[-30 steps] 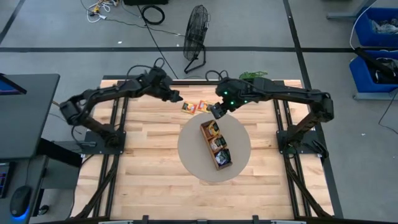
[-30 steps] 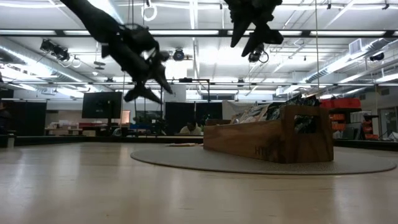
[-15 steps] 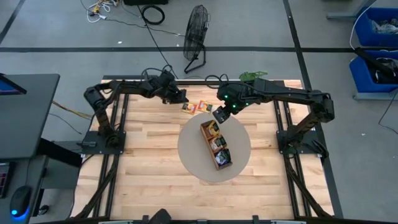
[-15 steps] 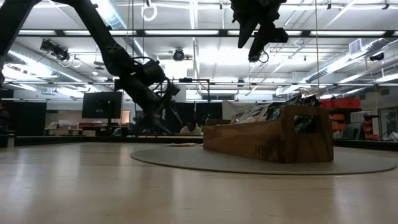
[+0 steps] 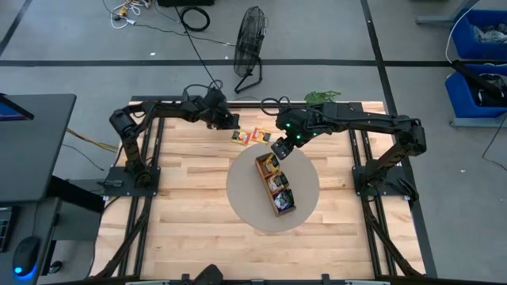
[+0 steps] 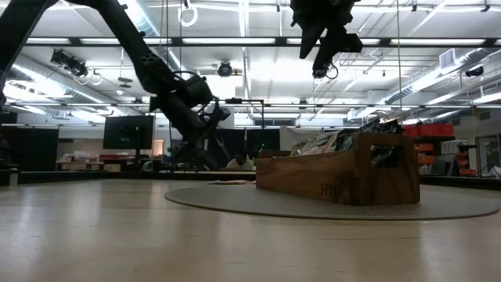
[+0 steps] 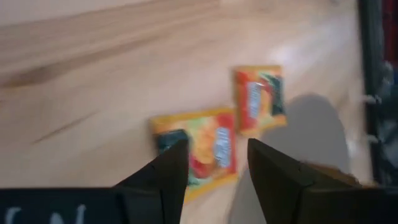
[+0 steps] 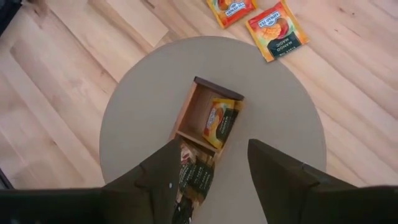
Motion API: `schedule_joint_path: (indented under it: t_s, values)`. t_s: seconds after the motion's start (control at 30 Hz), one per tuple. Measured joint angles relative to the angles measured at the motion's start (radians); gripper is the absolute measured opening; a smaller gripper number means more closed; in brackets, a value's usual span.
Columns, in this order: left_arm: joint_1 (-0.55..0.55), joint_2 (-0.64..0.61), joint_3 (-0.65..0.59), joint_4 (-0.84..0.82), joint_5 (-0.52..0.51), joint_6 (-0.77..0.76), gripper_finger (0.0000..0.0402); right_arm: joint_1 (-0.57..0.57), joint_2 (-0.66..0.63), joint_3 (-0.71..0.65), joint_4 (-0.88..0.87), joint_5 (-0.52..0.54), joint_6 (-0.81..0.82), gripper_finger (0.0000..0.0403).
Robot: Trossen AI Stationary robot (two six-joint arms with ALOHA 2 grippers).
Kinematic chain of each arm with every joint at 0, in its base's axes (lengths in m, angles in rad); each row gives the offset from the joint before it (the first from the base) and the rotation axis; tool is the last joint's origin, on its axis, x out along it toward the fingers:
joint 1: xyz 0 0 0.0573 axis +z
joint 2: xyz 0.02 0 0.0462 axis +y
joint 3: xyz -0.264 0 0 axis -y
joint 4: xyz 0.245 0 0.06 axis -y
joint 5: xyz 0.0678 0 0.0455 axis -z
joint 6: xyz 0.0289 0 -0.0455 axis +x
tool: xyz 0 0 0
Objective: Pick & Place Tea
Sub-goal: Put the orange tea bag into the left section of the wooden organizer
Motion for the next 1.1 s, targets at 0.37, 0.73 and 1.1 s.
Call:
schedule_joint_path:
  t_s: [0.37, 0.73, 1.1]
  values:
    - [-0.109, 0.020, 0.304, -0.568, -0.175, 0.515, 0.0080, 0.000, 0.000, 0.000, 0.000, 0.000, -0.004, 0.0194]
    - [-0.160, 0.031, 0.407, -0.650, -0.240, 0.944, 0.0218, 0.000, 0.000, 0.000, 0.009, 0.000, 0.012, 0.0194]
    - [-0.175, 0.170, 0.406, -0.713, -0.274, 0.949, 0.0334, 0.013, 0.000, 0.000, 0.009, 0.017, 0.027, 0.0194]
